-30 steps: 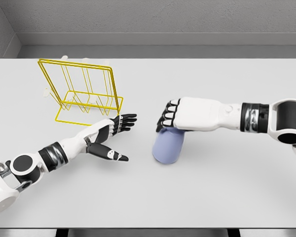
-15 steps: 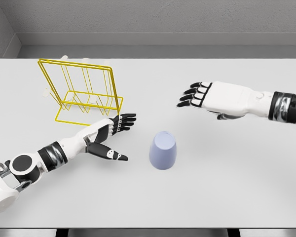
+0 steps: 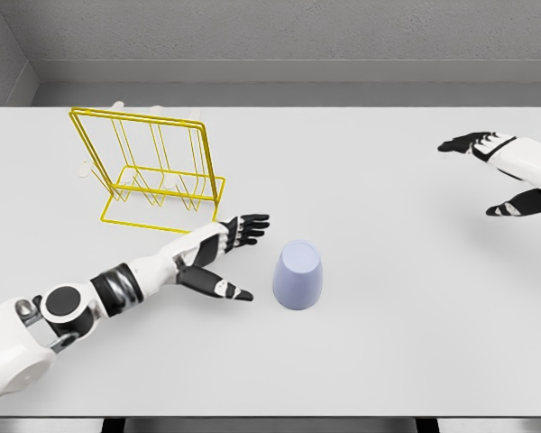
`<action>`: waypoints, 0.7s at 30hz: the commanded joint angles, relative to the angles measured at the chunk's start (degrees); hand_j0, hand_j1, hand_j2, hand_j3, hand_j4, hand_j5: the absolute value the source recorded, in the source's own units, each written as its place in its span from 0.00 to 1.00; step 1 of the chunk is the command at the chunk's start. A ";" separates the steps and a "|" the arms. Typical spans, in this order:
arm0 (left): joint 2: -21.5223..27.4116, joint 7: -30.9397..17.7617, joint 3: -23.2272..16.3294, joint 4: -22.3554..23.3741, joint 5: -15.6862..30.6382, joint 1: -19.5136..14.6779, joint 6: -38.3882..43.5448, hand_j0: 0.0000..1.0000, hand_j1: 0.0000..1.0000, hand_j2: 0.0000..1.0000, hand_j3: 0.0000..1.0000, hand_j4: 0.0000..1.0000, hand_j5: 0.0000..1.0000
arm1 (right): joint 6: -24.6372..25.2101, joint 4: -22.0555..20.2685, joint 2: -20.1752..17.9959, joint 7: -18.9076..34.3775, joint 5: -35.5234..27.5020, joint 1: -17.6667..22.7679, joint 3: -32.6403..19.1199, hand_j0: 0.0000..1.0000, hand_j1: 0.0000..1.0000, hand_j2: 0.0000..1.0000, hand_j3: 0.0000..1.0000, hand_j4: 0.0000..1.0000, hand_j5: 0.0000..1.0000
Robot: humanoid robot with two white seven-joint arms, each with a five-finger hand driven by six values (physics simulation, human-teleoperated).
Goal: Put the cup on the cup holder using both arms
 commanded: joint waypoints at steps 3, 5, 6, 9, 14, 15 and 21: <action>-1.78 -0.01 -1.37 -0.02 -0.07 -0.62 0.21 1.00 1.00 1.00 1.00 1.00 1.00 | 0.20 -0.45 4.68 0.32 -0.70 0.09 -5.67 1.00 1.00 1.00 1.00 1.00 1.00; -2.22 -0.01 -1.55 -0.02 -0.07 -1.06 0.21 1.00 1.00 1.00 1.00 1.00 1.00 | 0.20 -0.45 5.12 0.32 -0.96 0.53 -6.82 1.00 1.00 1.00 1.00 1.00 1.00; -2.31 -0.01 -1.63 -0.02 0.02 -1.14 0.21 1.00 1.00 1.00 1.00 1.00 1.00 | 0.20 -0.37 5.12 0.32 -1.05 0.53 -6.90 1.00 1.00 1.00 1.00 1.00 1.00; -2.92 -0.01 -1.72 -0.02 0.02 -1.23 0.29 1.00 1.00 1.00 1.00 1.00 1.00 | 0.20 -0.28 5.21 0.32 -1.05 0.62 -6.90 1.00 1.00 1.00 1.00 1.00 1.00; -4.33 0.17 -2.69 -0.02 0.02 -1.85 1.17 1.00 1.00 1.00 1.00 1.00 1.00 | 0.20 -0.28 5.21 0.32 -1.22 1.93 -9.01 1.00 1.00 1.00 1.00 1.00 1.00; -4.41 0.17 -2.69 -0.02 0.02 -1.85 1.17 1.00 1.00 1.00 1.00 1.00 1.00 | 0.20 -0.28 5.21 0.23 -1.22 1.93 -9.01 1.00 1.00 1.00 1.00 1.00 1.00; -5.64 0.17 -2.78 0.06 0.11 -1.93 2.58 1.00 1.00 1.00 1.00 1.00 1.00 | 0.20 -0.37 5.21 0.32 -1.22 2.02 -8.93 1.00 1.00 1.00 1.00 1.00 1.00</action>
